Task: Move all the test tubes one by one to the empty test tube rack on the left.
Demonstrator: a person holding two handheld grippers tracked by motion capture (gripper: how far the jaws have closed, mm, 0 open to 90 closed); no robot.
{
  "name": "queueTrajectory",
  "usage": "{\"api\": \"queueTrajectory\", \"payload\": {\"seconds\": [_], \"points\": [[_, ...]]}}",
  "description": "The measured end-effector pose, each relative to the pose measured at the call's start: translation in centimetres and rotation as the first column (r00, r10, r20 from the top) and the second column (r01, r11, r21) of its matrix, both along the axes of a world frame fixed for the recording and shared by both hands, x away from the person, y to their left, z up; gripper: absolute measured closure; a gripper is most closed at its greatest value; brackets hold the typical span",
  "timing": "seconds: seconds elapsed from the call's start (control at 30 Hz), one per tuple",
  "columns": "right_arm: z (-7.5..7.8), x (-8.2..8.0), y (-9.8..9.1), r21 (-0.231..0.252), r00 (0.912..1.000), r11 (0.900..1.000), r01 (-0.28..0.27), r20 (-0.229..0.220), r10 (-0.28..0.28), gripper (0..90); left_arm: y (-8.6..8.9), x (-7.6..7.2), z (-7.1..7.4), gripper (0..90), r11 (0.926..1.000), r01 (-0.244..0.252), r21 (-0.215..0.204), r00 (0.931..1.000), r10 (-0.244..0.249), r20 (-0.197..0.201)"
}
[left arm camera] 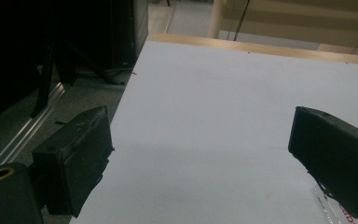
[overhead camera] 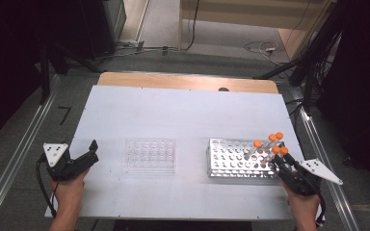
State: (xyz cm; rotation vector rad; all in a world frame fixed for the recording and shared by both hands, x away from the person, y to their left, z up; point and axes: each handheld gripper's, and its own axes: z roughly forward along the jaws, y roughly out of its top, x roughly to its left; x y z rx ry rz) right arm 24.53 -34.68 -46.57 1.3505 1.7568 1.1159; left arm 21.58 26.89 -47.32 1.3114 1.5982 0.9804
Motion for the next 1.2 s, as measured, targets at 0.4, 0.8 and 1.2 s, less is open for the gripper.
{"api": "queueTrajectory", "payload": {"seconds": [0.4, 0.8, 1.2], "points": [[-0.3, 0.4, 0.6, -0.029, 0.9997, 0.9995, -0.011, 0.023, 0.012, 70.0, 0.1, 0.0, 0.0, 6.9, 1.0000, -0.003, 0.001, 1.0000, 0.003, -0.003], [0.0, 0.2, 0.4, -0.017, 0.9987, 0.9996, -0.022, 0.046, 0.023, 71.1, 0.1, -0.1, 0.0, 6.9, 1.0000, -0.006, 0.004, 1.0000, 0.006, -0.001], [1.8, -0.1, 0.2, 0.014, 0.9966, 0.9997, -0.018, 0.081, 0.016, 71.6, 0.1, -0.1, 0.0, 6.9, 1.0000, -0.002, 0.002, 1.0000, 0.002, 0.000]]}}
